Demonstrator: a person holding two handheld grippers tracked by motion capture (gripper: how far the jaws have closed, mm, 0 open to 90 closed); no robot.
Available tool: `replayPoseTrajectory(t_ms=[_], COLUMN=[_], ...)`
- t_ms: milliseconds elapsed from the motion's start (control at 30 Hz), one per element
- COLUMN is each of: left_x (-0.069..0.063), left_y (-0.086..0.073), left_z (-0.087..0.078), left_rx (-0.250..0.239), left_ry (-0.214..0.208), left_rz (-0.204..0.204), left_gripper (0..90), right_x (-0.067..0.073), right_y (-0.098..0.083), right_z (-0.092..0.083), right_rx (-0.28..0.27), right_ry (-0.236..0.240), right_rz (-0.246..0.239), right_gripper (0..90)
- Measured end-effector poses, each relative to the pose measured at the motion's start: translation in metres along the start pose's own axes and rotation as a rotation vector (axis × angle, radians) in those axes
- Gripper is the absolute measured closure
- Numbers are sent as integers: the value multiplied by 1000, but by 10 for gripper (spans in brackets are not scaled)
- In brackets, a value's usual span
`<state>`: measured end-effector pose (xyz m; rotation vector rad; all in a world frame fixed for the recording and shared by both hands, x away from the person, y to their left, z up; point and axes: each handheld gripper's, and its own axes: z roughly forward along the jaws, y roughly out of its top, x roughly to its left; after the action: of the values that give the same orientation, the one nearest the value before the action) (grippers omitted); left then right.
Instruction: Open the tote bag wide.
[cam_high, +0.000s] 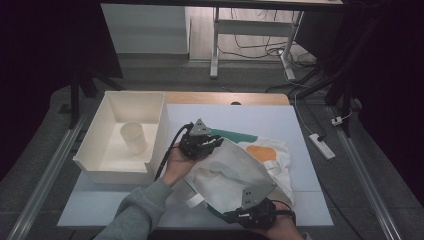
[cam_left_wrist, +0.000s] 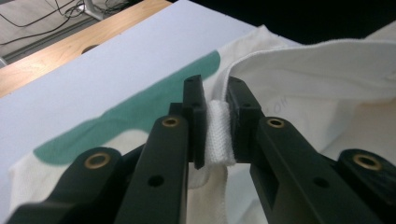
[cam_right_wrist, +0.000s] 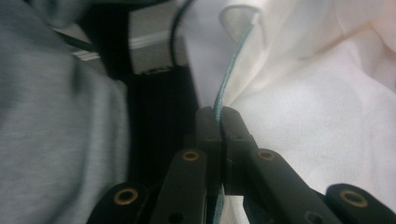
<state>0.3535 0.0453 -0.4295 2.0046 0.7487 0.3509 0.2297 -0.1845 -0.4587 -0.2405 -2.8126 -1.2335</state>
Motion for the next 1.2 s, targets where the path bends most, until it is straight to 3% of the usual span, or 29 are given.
replayPoseTrajectory(t_ms=[133, 200, 367, 567, 667, 900, 967, 1100, 1200], left_x=[-2, -2, 0, 1, 3, 10, 14, 18, 20], left_y=[1, 0, -1, -4, -5, -9, -11, -12, -14], left_z=[1, 3, 5, 10, 13, 23, 28, 32, 35], left_rx=[-7, 1, 9, 21, 27, 50, 61, 70, 80], left_ry=[5, 7, 0, -1, -1, 11, 17, 24, 28], left_rz=[4, 8, 4, 5, -2, -9, -17, -17, -22], left_gripper=[790, 790, 790, 789, 789, 789, 789, 788, 788], right_x=[0, -5, -8, -20, -23, -45, -57, -72, -75], right_y=[-1, -5, -7, -15, -17, -23, -24, -24, -25], right_z=[1, 4, 8, 13, 16, 23, 24, 23, 24], right_rx=[14, 15, 19, 32, 45, 85, 109, 106, 107], right_ry=[10, 14, -1, -44, -64, -117, -140, -139, -136], right_rz=[1, 32, 26, 67, 62, 78, 76, 92, 96], right_gripper=[872, 870, 866, 864, 864, 864, 864, 864, 864])
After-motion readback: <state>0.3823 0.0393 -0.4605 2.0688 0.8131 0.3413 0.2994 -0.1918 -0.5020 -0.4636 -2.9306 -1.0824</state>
